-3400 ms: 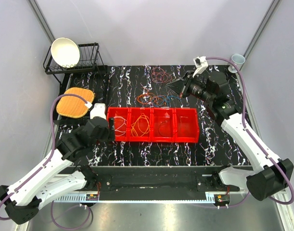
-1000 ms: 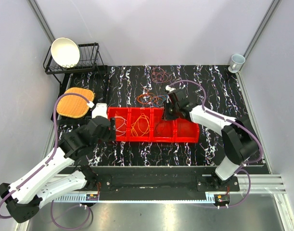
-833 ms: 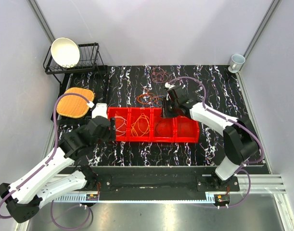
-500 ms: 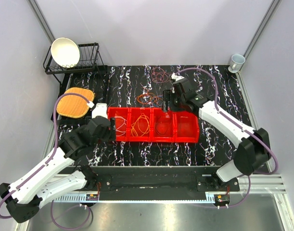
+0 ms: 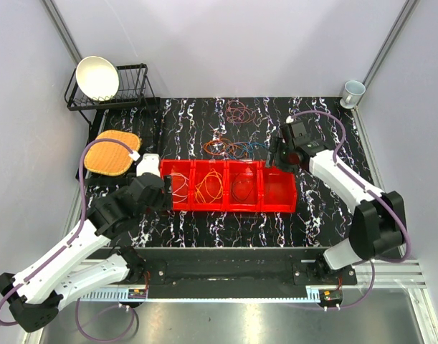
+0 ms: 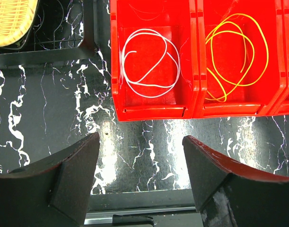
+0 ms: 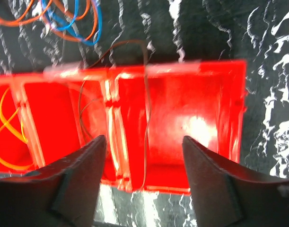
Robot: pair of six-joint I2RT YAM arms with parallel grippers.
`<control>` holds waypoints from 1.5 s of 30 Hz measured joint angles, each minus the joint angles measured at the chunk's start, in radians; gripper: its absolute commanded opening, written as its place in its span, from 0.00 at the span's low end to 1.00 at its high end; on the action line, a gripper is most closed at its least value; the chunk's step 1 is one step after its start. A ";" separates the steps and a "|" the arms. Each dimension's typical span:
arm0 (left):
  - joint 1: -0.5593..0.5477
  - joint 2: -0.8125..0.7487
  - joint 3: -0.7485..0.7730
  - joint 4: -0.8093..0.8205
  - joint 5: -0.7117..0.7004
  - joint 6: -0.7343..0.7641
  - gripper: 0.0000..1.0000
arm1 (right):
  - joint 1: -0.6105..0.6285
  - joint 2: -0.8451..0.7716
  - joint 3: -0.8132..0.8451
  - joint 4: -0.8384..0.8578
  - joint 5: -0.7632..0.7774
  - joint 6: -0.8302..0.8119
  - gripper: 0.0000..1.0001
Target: Untangle the cables
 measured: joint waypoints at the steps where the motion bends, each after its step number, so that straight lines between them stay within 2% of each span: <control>1: 0.000 0.000 0.000 0.000 0.000 0.000 0.74 | -0.015 0.013 0.000 0.009 -0.007 0.001 0.66; 9: 0.000 0.000 0.000 0.000 -0.002 0.000 0.74 | -0.031 0.140 0.002 0.054 -0.045 -0.011 0.55; 18: 0.000 0.016 0.000 0.000 -0.004 0.000 0.74 | -0.038 0.198 0.029 0.079 -0.021 -0.034 0.40; 21: 0.000 0.023 0.000 -0.001 -0.004 -0.001 0.74 | -0.038 0.221 0.040 0.087 -0.020 -0.040 0.23; 22: 0.000 0.023 0.000 -0.001 -0.005 -0.001 0.74 | -0.038 0.227 0.042 0.093 -0.021 -0.042 0.09; 23: 0.000 0.023 0.000 -0.001 -0.005 -0.001 0.74 | -0.038 0.231 0.043 0.097 -0.021 -0.044 0.02; 24: 0.000 0.023 0.000 -0.001 -0.006 -0.001 0.74 | -0.038 0.234 0.044 0.100 -0.021 -0.047 0.00; 31: 0.000 0.023 0.000 -0.001 -0.008 -0.001 0.74 | -0.038 0.209 0.047 0.098 -0.025 -0.044 0.00; 37: 0.000 0.024 0.000 -0.001 -0.008 -0.001 0.74 | -0.032 0.064 0.060 0.097 -0.056 -0.056 0.00; 45: 0.000 0.028 0.000 -0.001 -0.008 -0.001 0.74 | 0.078 -0.075 0.100 0.131 -0.142 -0.142 0.00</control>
